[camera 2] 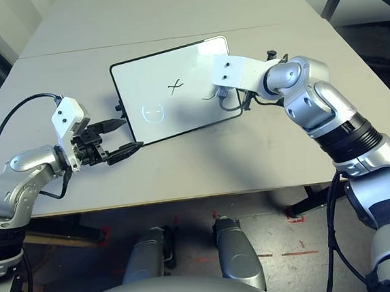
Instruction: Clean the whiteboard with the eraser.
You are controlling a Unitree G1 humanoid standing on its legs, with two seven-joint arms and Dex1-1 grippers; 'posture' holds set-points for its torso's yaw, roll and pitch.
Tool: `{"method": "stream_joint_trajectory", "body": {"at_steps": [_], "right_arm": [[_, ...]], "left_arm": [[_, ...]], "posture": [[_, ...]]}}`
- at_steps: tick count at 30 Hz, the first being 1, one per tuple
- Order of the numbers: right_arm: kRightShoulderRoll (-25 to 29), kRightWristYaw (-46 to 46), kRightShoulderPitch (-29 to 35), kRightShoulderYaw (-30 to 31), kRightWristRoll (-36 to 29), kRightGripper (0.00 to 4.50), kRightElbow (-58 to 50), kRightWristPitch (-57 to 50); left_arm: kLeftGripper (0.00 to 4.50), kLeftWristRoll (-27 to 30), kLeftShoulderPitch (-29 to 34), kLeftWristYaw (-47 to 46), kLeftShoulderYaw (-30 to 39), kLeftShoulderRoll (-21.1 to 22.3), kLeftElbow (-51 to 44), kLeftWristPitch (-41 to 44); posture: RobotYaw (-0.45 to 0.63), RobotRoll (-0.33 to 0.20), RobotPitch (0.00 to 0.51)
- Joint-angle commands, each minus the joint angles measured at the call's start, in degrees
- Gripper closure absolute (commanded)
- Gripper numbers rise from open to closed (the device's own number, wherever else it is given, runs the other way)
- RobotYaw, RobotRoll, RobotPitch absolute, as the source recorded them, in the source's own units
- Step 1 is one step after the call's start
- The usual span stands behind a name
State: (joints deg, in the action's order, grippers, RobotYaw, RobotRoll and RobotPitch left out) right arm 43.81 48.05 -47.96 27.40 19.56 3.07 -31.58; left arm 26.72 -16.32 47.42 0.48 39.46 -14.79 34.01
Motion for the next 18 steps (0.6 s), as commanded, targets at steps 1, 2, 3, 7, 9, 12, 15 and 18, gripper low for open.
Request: {"method": "stream_joint_trajectory", "body": {"at_steps": [1, 2, 3, 7, 9, 12, 15, 18], "right_arm": [[-1.1, -0.4, 0.5, 0.7, 2.4, 4.14, 2.4, 2.9], [-1.5, -0.4, 0.6, 0.5, 2.7, 4.14, 2.9, 3.3], [-1.7, -0.5, 0.7, 0.5, 3.3, 4.14, 3.5, 4.0], [-3.0, -0.9, 1.1, 0.5, 5.3, 4.14, 5.0, 6.0], [-3.7, -1.1, 1.4, 0.6, 6.2, 4.14, 5.1, 6.6], [-4.4, -1.1, 1.9, 0.9, 7.7, 4.14, 5.2, 7.8], [-5.3, -1.1, 2.7, 0.9, 8.8, 4.14, 4.8, 8.3], [-6.4, -1.1, 3.5, 1.1, 9.9, 4.14, 4.4, 8.4]], "left_arm": [[0.00, -0.8, 0.2, 0.1, -0.6, 0.1, 0.1, 0.1], [0.00, -0.8, 0.2, 0.1, -0.6, 0.1, 0.1, 0.1], [0.00, -0.8, 0.2, 0.0, -0.5, 0.1, 0.0, 0.1], [0.00, -0.9, 0.3, 0.0, -0.4, 0.2, 0.0, 0.1], [0.00, -0.9, 0.2, -0.1, -0.4, 0.3, 0.0, 0.1], [0.00, -1.0, 0.2, 0.0, -0.3, 0.4, 0.0, 0.1], [0.00, -1.0, 0.2, 0.0, -0.3, 0.4, 0.1, 0.1], [0.00, -1.1, 0.1, 0.1, -0.2, 0.5, 0.2, 0.0]], "posture": [[-0.17, 0.000, 0.113], [-0.17, 0.000, 0.113], [-0.17, 0.000, 0.113], [-0.17, 0.000, 0.114], [-0.17, 0.000, 0.114], [-0.16, 0.000, 0.117], [-0.16, 0.000, 0.117], [-0.16, 0.000, 0.117]]}}
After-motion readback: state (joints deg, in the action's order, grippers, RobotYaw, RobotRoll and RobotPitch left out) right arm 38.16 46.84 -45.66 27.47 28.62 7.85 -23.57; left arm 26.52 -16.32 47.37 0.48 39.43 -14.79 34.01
